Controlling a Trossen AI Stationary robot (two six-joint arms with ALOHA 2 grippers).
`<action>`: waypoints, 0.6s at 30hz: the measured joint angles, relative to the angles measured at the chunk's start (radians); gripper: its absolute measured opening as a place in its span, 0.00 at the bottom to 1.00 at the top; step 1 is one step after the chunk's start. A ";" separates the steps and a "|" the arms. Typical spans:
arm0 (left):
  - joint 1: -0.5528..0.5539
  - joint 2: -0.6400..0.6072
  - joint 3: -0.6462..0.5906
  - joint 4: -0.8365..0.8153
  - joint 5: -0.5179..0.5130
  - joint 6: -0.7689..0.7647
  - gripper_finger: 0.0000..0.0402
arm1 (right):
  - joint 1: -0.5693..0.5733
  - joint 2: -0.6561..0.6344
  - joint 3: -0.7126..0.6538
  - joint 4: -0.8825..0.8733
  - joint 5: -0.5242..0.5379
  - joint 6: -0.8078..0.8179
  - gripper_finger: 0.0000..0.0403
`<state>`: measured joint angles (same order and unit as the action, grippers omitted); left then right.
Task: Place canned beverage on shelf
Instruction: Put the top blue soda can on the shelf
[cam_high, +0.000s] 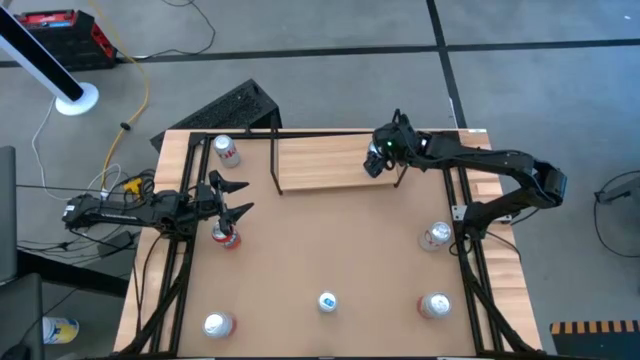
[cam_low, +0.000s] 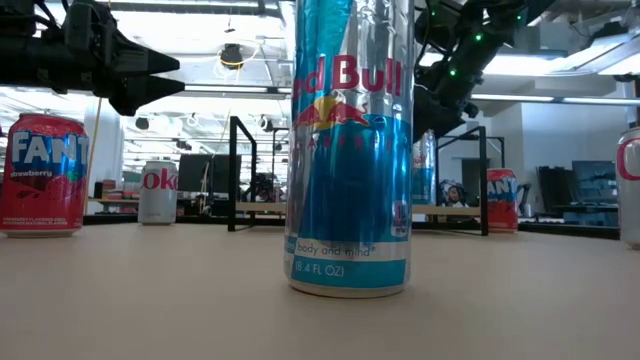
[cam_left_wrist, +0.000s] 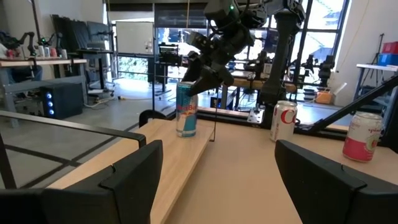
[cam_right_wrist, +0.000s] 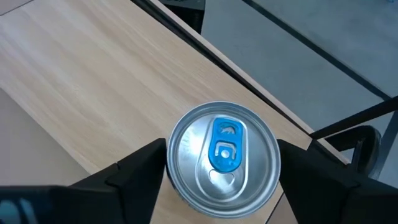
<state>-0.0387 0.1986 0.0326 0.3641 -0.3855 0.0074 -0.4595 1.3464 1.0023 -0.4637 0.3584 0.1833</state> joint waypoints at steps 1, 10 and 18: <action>0.000 0.000 0.000 0.000 0.000 0.000 0.73 | 0.000 0.000 0.000 0.000 -0.004 -0.003 0.75; 0.000 0.000 0.000 0.000 0.000 0.000 0.73 | -0.057 -0.001 0.011 0.004 -0.151 -0.160 0.66; 0.000 0.000 0.000 0.000 0.000 0.000 0.73 | -0.187 -0.001 0.023 0.000 -0.381 -0.492 0.66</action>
<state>-0.0389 0.1986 0.0322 0.3641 -0.3851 0.0071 -0.6465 1.3457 1.0248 -0.4632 -0.0229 -0.3090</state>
